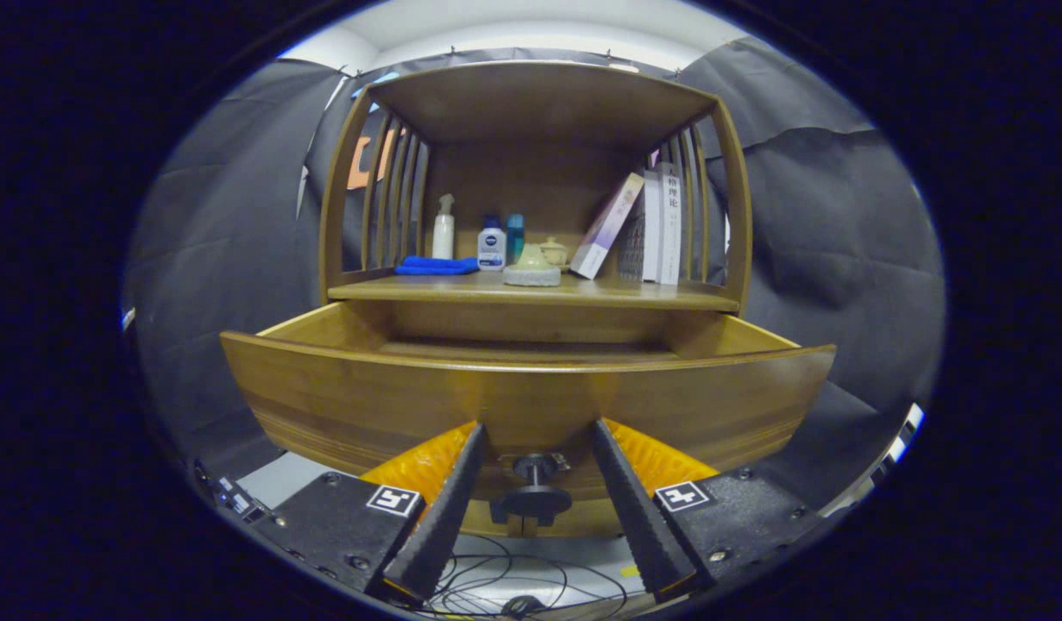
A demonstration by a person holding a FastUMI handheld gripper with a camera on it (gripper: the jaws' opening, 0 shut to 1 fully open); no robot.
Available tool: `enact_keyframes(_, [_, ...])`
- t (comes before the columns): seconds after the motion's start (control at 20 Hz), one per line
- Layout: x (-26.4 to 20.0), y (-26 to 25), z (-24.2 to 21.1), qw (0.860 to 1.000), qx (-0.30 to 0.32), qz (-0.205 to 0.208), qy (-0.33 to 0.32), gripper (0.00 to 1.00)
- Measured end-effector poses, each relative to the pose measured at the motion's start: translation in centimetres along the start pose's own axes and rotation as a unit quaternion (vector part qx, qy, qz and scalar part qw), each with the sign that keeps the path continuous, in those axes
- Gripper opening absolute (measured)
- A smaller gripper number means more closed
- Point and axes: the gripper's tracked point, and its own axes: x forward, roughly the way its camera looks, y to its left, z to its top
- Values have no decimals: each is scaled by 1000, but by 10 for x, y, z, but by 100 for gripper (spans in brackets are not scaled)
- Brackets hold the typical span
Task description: Pull open the drawer, take out the items inside it, and place them on the countertop above the cabinet.
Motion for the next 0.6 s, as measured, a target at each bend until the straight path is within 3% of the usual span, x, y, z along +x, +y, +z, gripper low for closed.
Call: enact_keyframes(0.6, [105, 3, 29, 1000, -3, -3, 17, 86])
